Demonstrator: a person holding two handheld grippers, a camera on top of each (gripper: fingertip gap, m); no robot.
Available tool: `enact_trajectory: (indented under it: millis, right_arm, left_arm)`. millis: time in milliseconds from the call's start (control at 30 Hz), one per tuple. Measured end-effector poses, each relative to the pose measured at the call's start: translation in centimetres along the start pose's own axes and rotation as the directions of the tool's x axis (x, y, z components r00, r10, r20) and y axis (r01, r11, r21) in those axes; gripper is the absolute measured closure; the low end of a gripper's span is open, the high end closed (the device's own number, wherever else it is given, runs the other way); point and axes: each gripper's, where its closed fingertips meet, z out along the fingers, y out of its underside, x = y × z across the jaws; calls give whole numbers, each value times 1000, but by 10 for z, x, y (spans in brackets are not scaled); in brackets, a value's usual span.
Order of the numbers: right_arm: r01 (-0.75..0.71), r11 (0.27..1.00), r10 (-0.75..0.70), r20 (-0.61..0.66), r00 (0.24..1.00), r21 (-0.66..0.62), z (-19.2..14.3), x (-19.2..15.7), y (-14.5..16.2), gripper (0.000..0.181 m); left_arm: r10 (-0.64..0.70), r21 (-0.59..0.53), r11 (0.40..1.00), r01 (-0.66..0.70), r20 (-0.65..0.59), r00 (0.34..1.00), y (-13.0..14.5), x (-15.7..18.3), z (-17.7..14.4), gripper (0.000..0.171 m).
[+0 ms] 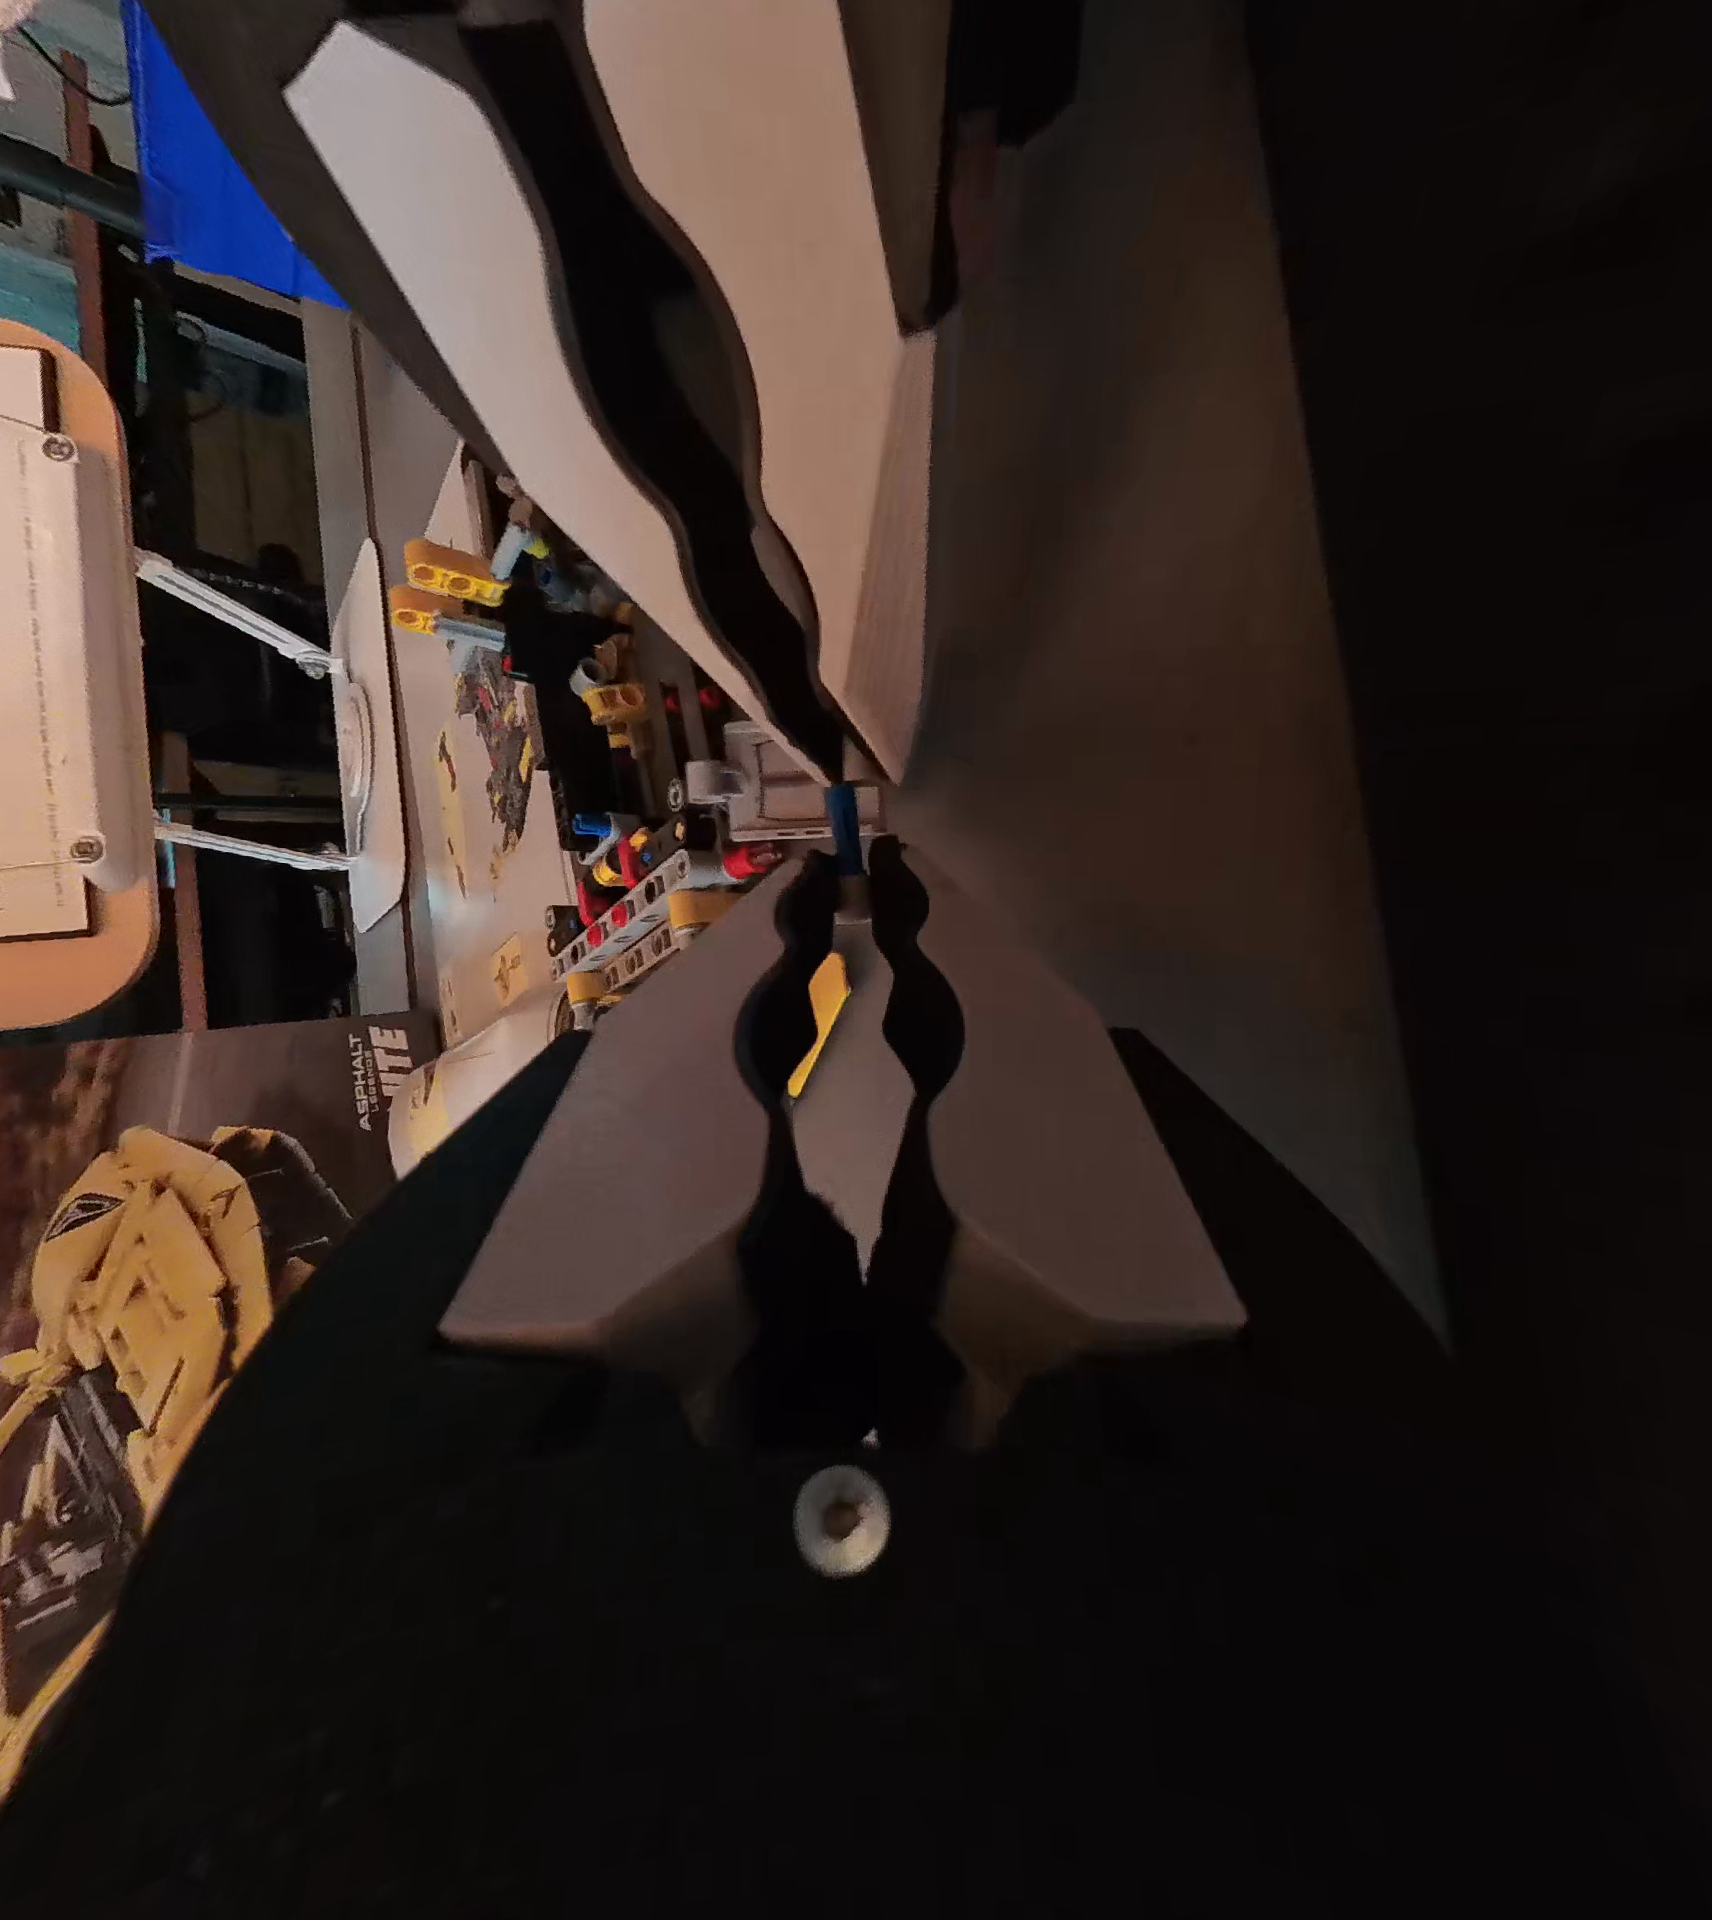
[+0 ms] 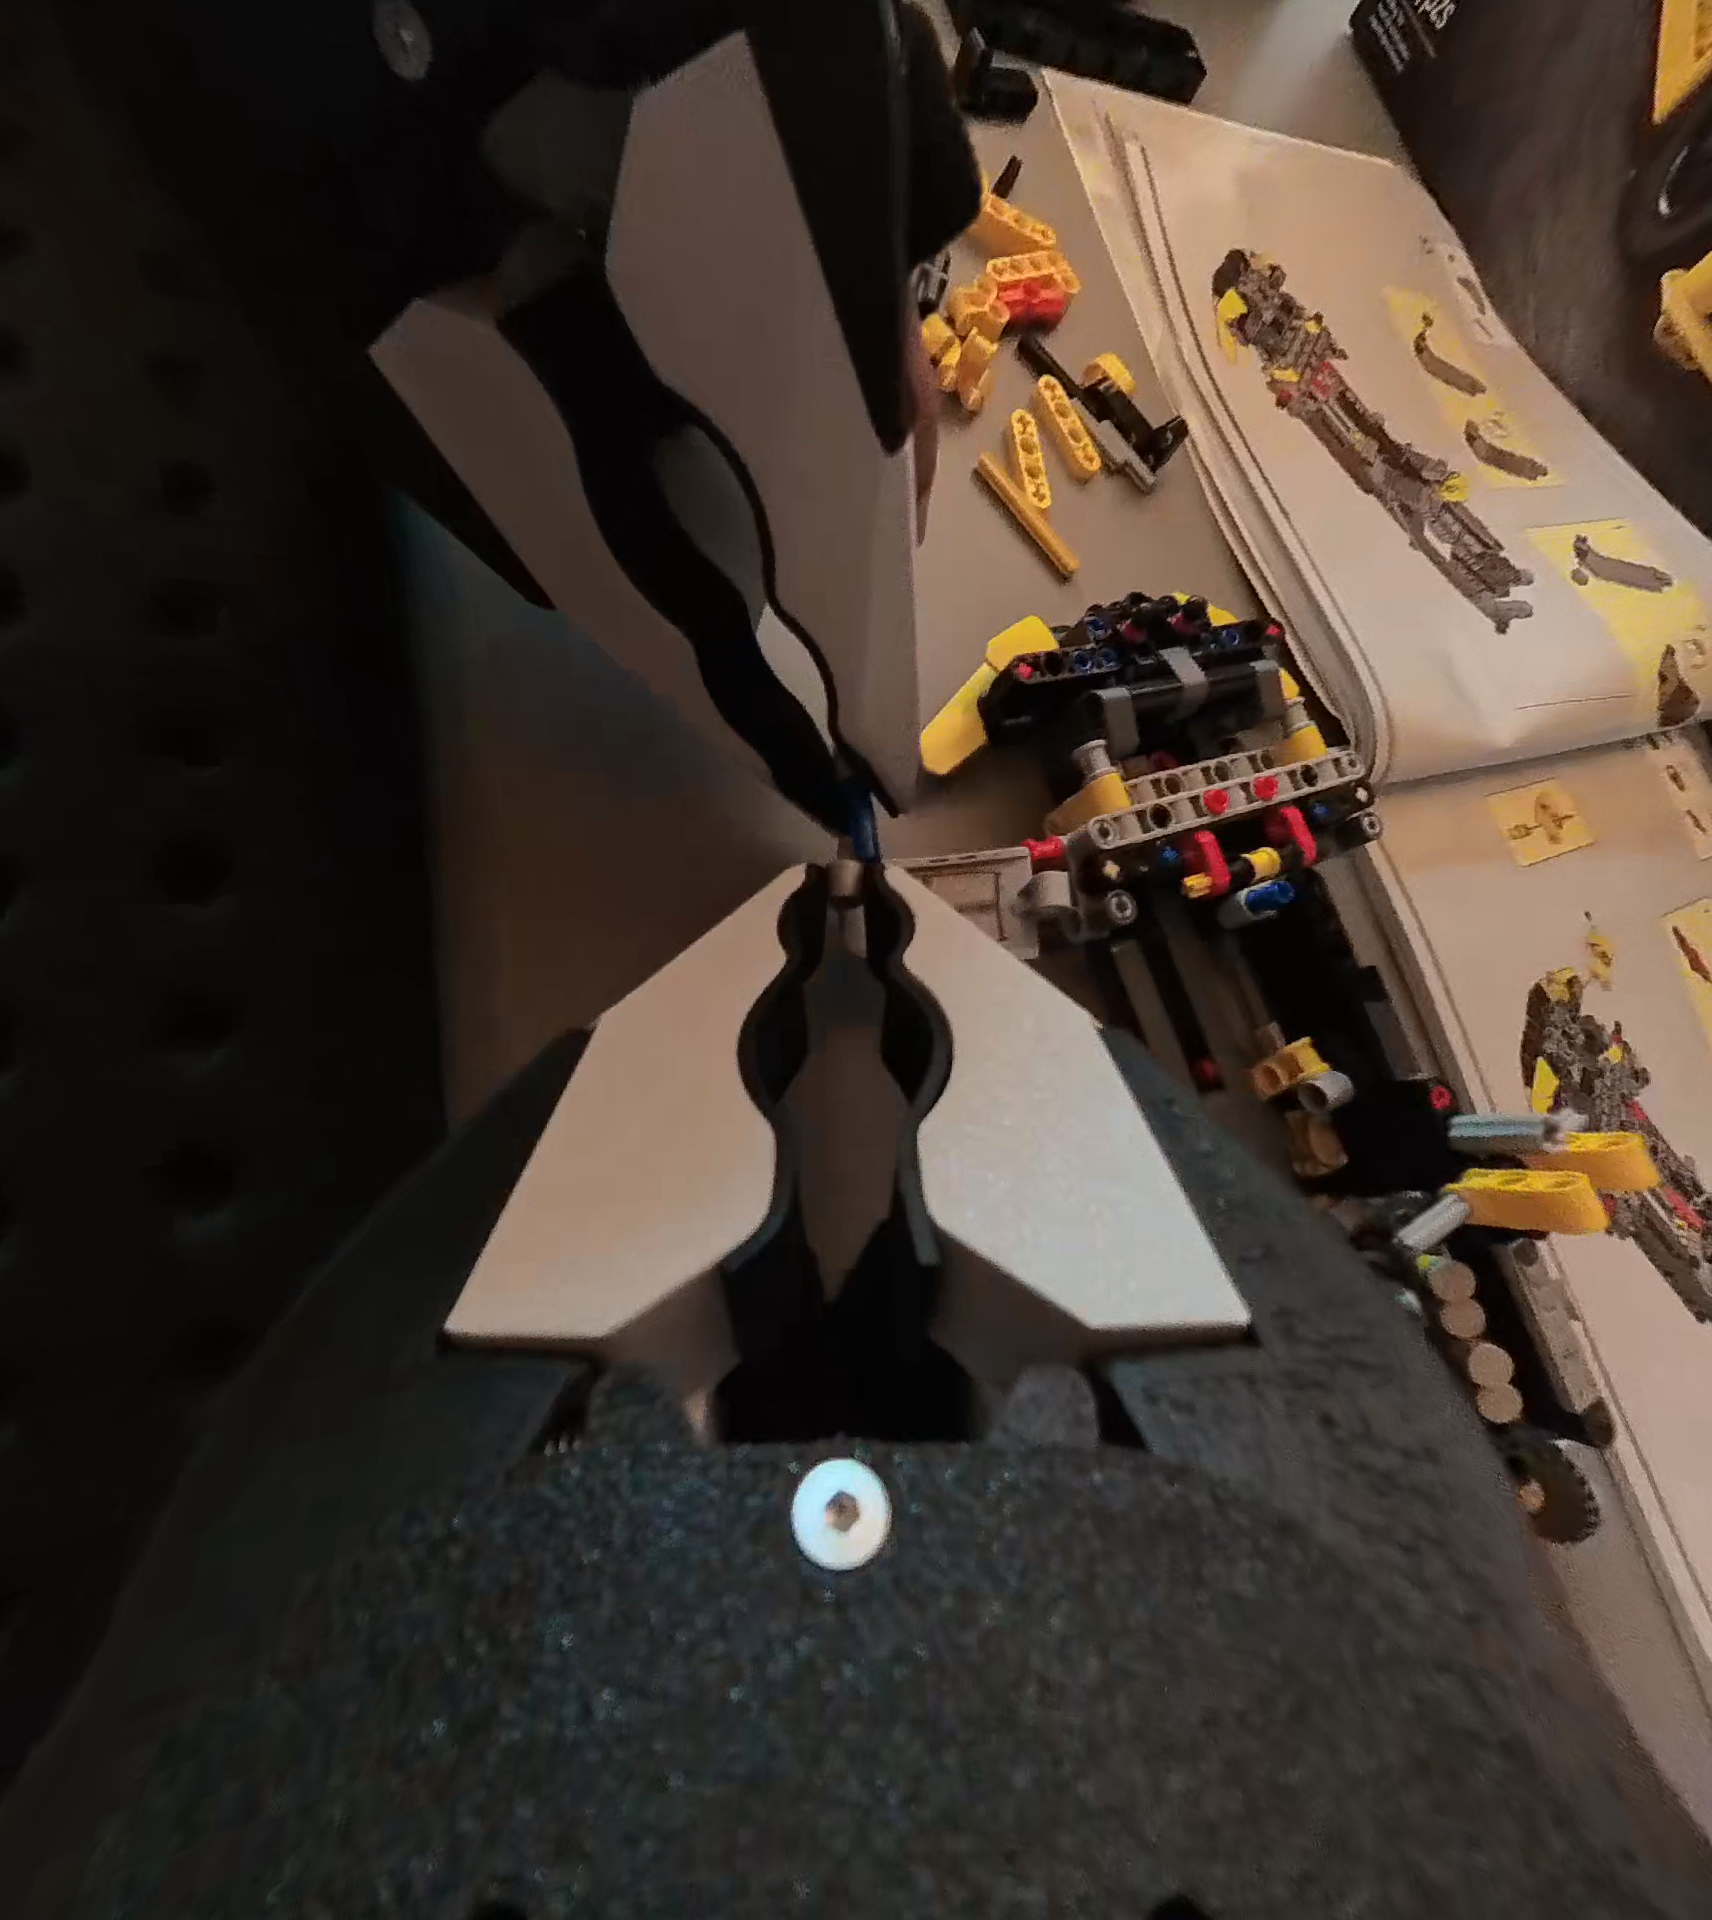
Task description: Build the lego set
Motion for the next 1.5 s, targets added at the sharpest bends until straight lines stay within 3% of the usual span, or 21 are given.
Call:
enact_trajectory:
  millis: [267,1500]
  right_arm:
    - [50,999,-51,-23,998,-22,1,0,2,174]
    - [13,1000,-14,-15,1000,-19,2,2,3,174]
  left_arm:
    - [37,-22,999,-36,22,999,-1,-1,0,167]
    - [116,-24,993,-115,54,992,-1,4,6,167]
